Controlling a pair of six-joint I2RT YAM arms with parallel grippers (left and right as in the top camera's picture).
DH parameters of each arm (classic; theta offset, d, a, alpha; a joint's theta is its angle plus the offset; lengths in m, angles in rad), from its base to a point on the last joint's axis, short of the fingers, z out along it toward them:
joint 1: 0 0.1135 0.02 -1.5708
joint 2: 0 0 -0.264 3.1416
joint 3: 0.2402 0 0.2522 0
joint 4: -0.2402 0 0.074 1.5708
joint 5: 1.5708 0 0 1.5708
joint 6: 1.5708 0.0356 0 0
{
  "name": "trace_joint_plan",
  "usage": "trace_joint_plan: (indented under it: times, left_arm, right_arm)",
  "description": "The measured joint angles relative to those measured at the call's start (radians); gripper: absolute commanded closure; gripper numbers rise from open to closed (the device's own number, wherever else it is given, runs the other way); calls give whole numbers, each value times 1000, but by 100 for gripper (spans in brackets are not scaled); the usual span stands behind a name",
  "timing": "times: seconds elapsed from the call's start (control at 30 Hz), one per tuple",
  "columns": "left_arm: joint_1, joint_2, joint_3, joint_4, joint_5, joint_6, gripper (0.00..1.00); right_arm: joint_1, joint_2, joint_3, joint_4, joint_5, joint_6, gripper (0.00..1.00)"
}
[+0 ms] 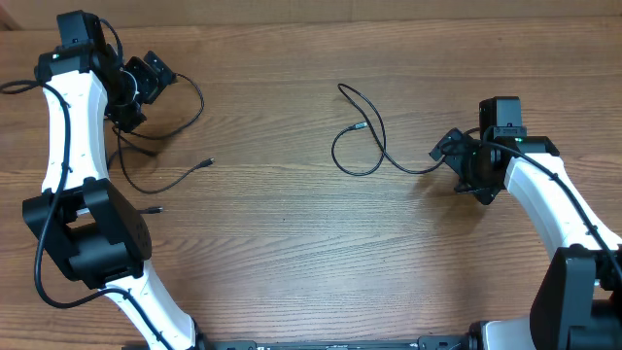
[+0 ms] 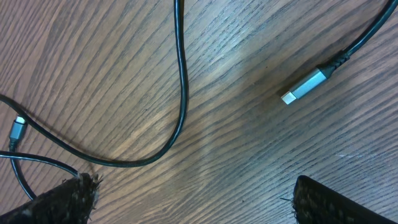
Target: Untangle cables
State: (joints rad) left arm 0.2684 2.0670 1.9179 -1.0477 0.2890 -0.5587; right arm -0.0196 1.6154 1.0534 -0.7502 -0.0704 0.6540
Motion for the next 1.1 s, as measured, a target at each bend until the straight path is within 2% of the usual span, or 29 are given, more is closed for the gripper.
trace_joint_plan:
  times: [1.1]
  left_arm:
    - [0,0,0,8,3,-12,1]
  right_arm:
    - [0,0,0,0,0,0,0]
